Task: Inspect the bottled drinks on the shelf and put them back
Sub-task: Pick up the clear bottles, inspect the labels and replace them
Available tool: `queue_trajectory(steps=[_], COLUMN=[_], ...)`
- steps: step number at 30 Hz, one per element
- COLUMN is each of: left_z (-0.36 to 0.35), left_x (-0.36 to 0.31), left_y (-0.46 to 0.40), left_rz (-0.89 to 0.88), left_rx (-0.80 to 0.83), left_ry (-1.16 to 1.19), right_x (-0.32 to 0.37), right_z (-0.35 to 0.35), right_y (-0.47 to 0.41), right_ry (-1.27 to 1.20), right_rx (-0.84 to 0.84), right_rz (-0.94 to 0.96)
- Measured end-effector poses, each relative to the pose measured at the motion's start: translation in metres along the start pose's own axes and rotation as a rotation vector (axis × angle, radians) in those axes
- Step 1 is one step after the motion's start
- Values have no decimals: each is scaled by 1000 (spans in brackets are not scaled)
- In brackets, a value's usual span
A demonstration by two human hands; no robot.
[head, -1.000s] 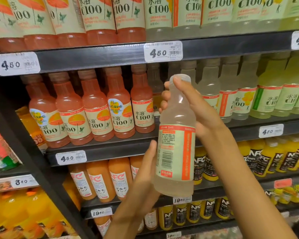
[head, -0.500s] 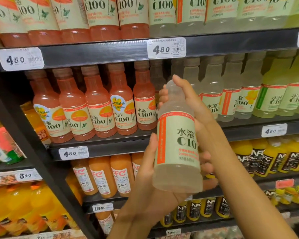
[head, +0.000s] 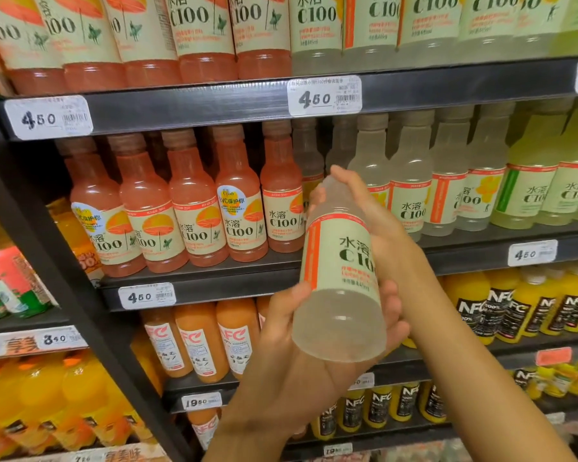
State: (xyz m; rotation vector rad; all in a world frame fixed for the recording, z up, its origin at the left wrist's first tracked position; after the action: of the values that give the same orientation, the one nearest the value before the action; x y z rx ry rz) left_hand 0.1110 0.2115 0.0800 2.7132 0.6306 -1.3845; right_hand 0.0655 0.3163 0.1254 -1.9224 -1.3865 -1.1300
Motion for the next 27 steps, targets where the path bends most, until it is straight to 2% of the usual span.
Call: queue_trajectory(steps=[1, 3, 6, 9, 12, 15, 21, 24, 27], left_z=[5, 26, 41, 47, 53, 64, 74, 79, 82], left_x=[10, 12, -9, -13, -8, -16, -41, -42, -35], left_y=[2, 0, -6, -13, -19, -24, -28, -36, -44], left_rz=[28, 82, -68, -201, -248, -311, -514, -529, -477], left_rx=[14, -68, -165, -223, -230, -259, -398, -423, -383], left_ry=[-16, -89, -459, -714, -779, -831, -927, -959, -1021], right_x=[4, 19, 43, 50, 56, 54, 36, 25, 24], right_z=[-5, -8, -7, -16, -30, -43, -47, -53, -55], right_y=[-1, -5, -2, 8, 21, 37, 66, 77, 80], right_ry=[-60, -62, 162, 288, 454, 569, 694, 781, 824], right_rx=[39, 101, 100, 113, 142, 245, 433, 545, 569], right_rz=[3, 120, 373, 506, 642, 740, 817, 845, 842])
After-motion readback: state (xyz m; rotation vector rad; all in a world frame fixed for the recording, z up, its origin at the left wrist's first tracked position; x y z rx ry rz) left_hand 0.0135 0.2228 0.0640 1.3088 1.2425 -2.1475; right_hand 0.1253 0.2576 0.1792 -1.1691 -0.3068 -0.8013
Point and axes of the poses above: each hand's wrist, its own y-axis away from the middle knuckle, its own z-axis out of the back of the hand, x = y × z, the point moved 9 cm from there along -y, towards the middle knuckle, and after that the axes turned 6 degrees about y, right-handed, at the moved point
